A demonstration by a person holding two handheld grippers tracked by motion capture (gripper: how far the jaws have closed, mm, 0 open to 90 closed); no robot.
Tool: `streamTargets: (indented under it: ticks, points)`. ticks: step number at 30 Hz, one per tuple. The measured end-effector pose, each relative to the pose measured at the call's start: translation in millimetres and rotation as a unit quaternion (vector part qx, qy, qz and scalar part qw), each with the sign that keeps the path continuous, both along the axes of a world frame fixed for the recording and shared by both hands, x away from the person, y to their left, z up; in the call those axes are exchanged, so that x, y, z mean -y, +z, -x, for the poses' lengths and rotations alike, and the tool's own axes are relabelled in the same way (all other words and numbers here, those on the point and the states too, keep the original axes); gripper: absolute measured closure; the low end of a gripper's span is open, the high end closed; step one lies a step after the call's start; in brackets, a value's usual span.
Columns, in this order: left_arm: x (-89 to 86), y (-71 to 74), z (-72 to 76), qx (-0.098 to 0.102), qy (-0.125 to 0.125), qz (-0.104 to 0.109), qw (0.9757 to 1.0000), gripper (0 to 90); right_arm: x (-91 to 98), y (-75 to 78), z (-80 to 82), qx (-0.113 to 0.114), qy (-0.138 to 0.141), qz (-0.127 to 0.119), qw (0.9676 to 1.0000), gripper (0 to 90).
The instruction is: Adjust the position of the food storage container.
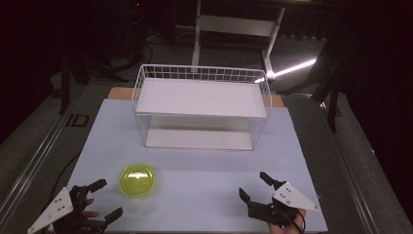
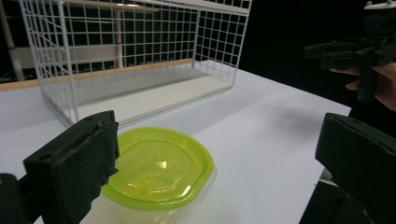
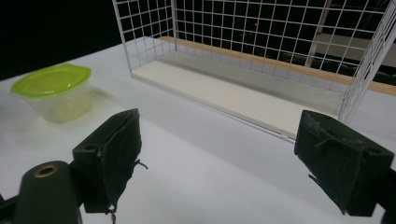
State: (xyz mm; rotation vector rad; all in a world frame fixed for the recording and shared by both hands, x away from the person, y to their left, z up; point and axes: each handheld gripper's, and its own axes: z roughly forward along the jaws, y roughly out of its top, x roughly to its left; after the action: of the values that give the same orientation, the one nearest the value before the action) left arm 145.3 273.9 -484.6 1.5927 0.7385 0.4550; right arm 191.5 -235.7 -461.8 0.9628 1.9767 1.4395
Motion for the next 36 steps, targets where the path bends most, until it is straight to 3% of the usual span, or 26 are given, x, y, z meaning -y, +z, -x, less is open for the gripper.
streamTargets:
  ticks: [2,6,7,10,14,15,17,19,21,22,27,29,31,32,36]
  points:
    - [-1.2,0.5,0.0,0.002,0.003,-0.004,1.0,0.5,-0.7,0.6,0.5,-0.002,0.002,0.0,1.0,14.6]
    - [-1.8,5.1,1.8,-0.004,-0.005,0.012,0.9999,0.5,-1.8,3.5,3.2,0.002,0.011,-0.006,0.9999,14.5]
    - [-1.0,7.4,2.6,-0.018,-0.006,0.007,0.9998,0.5,-2.4,4.3,4.1,0.003,0.012,-0.007,0.9999,14.5]
    - [0.2,10.5,4.1,-0.015,-0.013,0.002,0.9998,0.4,-4.6,6.7,6.5,0.006,0.017,-0.007,0.9998,14.6]
    - [1.8,21.3,2.9,-0.018,0.002,-0.014,0.9997,0.5,-7.0,9.1,8.9,0.011,0.024,-0.006,0.9996,14.5]
    - [-0.7,24.5,1.7,-0.016,0.001,-0.005,0.9999,9.7,-8.7,10.6,9.4,0.015,0.029,-0.007,0.9994,14.6]
    - [-4.2,27.6,-1.8,-0.02,-0.004,0.002,0.9998,15.6,-9.4,11.2,9.9,0.015,0.03,-0.009,0.9994,14.6]
    - [-7.9,28.0,-5.5,-0.02,0.004,-0.021,0.9996,18.7,-11.3,13.0,10.3,0.019,0.036,-0.012,0.9991,14.6]
    - [-13.3,23.5,-9.8,-0.031,0.01,-0.034,0.9989,36.8,-12.7,14.4,10.8,0.019,0.041,-0.019,0.9988,14.6]
    - [-15.1,20.6,-12.6,-0.045,0.016,-0.045,0.9979,36.8,-13.4,14.9,11.0,0.016,0.044,-0.023,0.9986,14.6]
    - [-24.6,2.5,-20.0,-0.08,0.039,-0.092,0.9918,68.6,-15.0,13.5,11.0,0.01,0.052,-0.023,0.9983,14.6]
    - [-27.2,-3.5,-22.1,-0.094,0.045,-0.106,0.9889,71.3,-14.9,13.4,10.9,0.009,0.053,-0.023,0.9983,14.6]
    - [-29.6,-12.2,-25.9,-0.115,0.042,-0.125,0.9847,82.7,-15.1,13.5,10.7,0.009,0.054,-0.025,0.9982,14.6]
    - [-29.8,-15.4,-27.5,-0.123,0.042,-0.131,0.9828,82.7,-15.1,13.5,10.7,0.009,0.054,-0.025,0.9982,14.6]
    - [-23.7,-30.5,-36.8,-0.156,0.033,-0.184,0.97,89.8,-17.1,12.2,10.3,0.004,0.059,-0.023,0.998,14.6]
